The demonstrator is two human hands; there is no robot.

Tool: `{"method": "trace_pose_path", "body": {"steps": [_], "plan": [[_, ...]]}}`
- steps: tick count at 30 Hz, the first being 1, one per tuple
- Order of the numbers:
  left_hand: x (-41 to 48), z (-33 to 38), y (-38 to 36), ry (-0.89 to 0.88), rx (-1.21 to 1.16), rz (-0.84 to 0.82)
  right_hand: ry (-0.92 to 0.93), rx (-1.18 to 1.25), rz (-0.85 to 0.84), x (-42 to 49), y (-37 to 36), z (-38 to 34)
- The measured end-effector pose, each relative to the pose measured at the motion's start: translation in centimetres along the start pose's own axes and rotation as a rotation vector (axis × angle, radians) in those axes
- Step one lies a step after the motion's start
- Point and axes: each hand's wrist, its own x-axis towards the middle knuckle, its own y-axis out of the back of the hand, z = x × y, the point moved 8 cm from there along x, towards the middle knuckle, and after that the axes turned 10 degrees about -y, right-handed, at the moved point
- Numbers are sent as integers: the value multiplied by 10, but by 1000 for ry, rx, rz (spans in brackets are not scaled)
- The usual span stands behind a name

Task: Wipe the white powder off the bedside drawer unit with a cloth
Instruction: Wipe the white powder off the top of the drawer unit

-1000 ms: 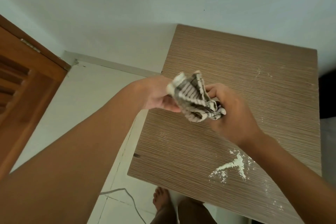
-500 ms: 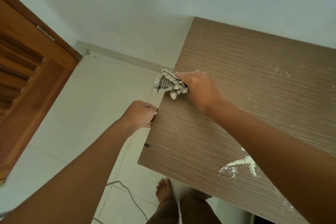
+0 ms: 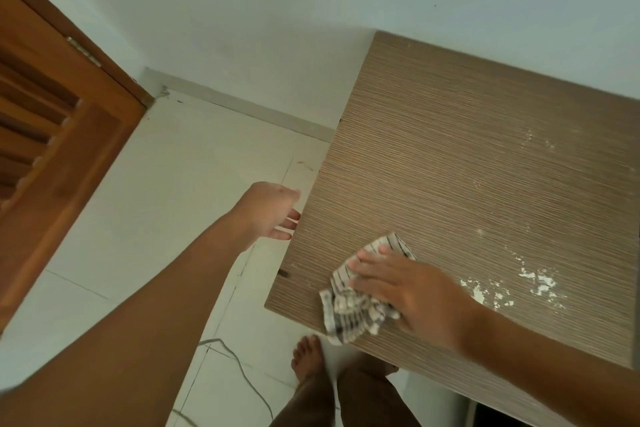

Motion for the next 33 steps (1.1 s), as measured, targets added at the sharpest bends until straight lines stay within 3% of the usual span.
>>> {"method": "trace_pose_path", "body": {"steps": [4, 7, 10, 14, 19, 21, 24, 27, 31, 33], "plan": [[7, 24, -11, -216, 222, 33, 9, 39, -31, -39, 2, 3], [9, 40, -18, -293, 355, 69, -66, 131, 64, -47, 29, 13], [10, 40, -17, -245, 335, 78, -133, 179, 252, -32, 66, 19], [9, 29, -14, -34, 40, 46, -135, 200, 344, 22, 75, -1], [9, 25, 3, -1, 48, 67, -265, 160, 228, 90, 48, -20], [9, 22, 6, -2, 37, 72, -192, 51, 122, 92, 28, -35], [8, 19, 7, -13, 87, 64, -20, 12, -41, 61, 1, -50], [7, 15, 2, -22, 126, 23, 80, 18, -100, 12, -5, -44], [6, 24, -12, -170, 245, -17, 60, -33, -190, -47, -4, -18], [4, 36, -18, -291, 369, 1, 7, 15, -121, -62, 11, -6]]}}
